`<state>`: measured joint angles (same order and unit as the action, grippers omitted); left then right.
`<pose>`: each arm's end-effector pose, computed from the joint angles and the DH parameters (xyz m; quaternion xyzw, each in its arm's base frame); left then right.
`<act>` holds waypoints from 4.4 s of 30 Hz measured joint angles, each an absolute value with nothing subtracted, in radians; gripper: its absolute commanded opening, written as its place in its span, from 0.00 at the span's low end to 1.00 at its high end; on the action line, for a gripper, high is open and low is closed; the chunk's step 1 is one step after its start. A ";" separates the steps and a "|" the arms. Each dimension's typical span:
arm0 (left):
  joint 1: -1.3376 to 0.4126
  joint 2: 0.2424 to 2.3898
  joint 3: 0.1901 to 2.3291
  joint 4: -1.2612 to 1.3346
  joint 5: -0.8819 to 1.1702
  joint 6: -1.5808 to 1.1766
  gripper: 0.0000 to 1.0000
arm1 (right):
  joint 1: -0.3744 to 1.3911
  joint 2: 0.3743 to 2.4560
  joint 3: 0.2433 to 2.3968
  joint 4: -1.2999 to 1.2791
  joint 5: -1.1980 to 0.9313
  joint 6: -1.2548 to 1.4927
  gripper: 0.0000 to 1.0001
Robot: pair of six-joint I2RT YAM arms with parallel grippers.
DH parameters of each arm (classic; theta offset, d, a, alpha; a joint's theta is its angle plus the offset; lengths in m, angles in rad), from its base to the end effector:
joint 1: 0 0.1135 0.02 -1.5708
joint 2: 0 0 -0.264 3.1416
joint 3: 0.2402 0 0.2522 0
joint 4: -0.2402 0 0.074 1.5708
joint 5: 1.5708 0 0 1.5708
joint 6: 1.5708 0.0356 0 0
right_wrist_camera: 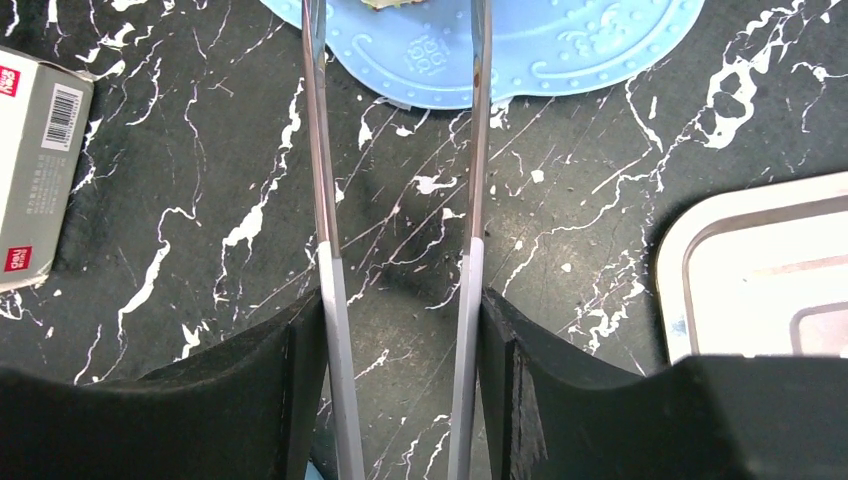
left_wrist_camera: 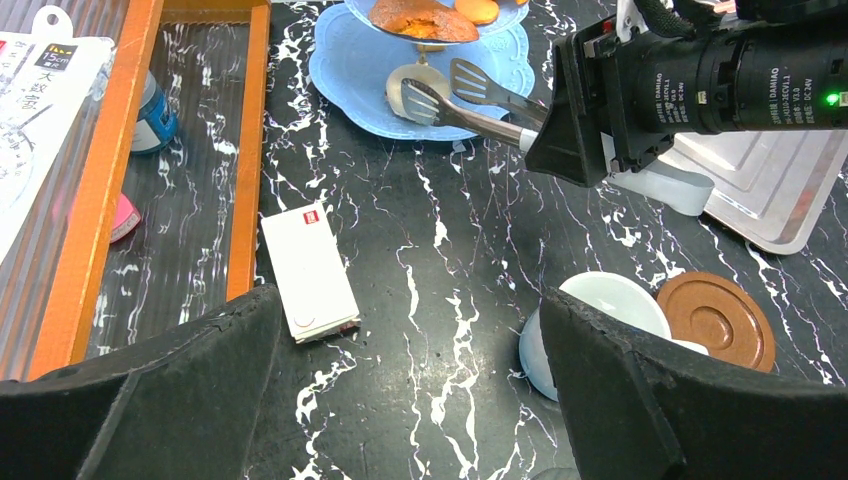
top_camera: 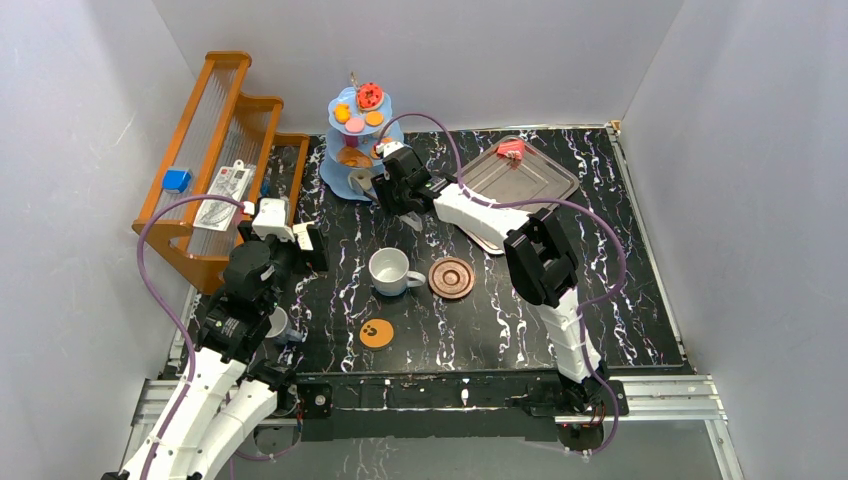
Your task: Serve the afternoon tea
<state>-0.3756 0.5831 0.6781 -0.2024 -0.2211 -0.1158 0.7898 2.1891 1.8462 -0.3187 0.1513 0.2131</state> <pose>0.1386 -0.0463 0.3302 0.0227 0.7428 -0.0819 0.6641 0.3629 0.3585 0.2357 -0.2229 0.8683 0.1509 0.4166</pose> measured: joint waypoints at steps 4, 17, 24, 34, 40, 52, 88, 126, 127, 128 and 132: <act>-0.376 0.588 0.678 -0.203 -0.221 -0.116 0.98 | 0.790 2.189 1.845 -0.318 0.163 0.194 0.62; -0.376 0.594 0.678 -0.202 -0.221 -0.116 0.98 | 0.789 2.095 1.768 -0.358 0.191 0.150 0.59; -0.376 0.594 0.678 -0.202 -0.221 -0.116 0.98 | 0.786 1.969 1.671 -0.367 0.192 0.139 0.58; -0.376 0.594 0.678 -0.203 -0.221 -0.116 0.98 | 0.691 1.877 1.541 -0.427 0.229 0.108 0.58; -0.376 0.595 0.678 -0.202 -0.221 -0.116 0.98 | 0.563 1.825 1.509 -0.454 0.249 0.086 0.58; -0.376 0.605 0.678 -0.202 -0.221 -0.116 0.98 | 0.310 1.773 1.496 -0.440 0.256 0.130 0.57; -0.376 0.610 0.678 -0.202 -0.221 -0.115 0.98 | 0.152 2.080 1.722 -0.409 0.119 0.290 0.40; -0.376 0.596 0.678 -0.203 -0.218 -0.116 0.98 | 0.295 1.756 1.431 -0.404 -0.079 0.273 0.29; -0.376 0.591 0.678 -0.203 -0.219 -0.116 0.98 | 0.306 1.756 1.427 -0.391 -0.087 0.269 0.29; -0.376 0.584 0.678 -0.203 -0.221 -0.116 0.98 | 0.318 1.756 1.424 -0.382 -0.096 0.263 0.30; -0.376 0.575 0.678 -0.202 -0.226 -0.115 0.98 | 0.363 1.759 1.424 -0.331 -0.130 0.250 0.31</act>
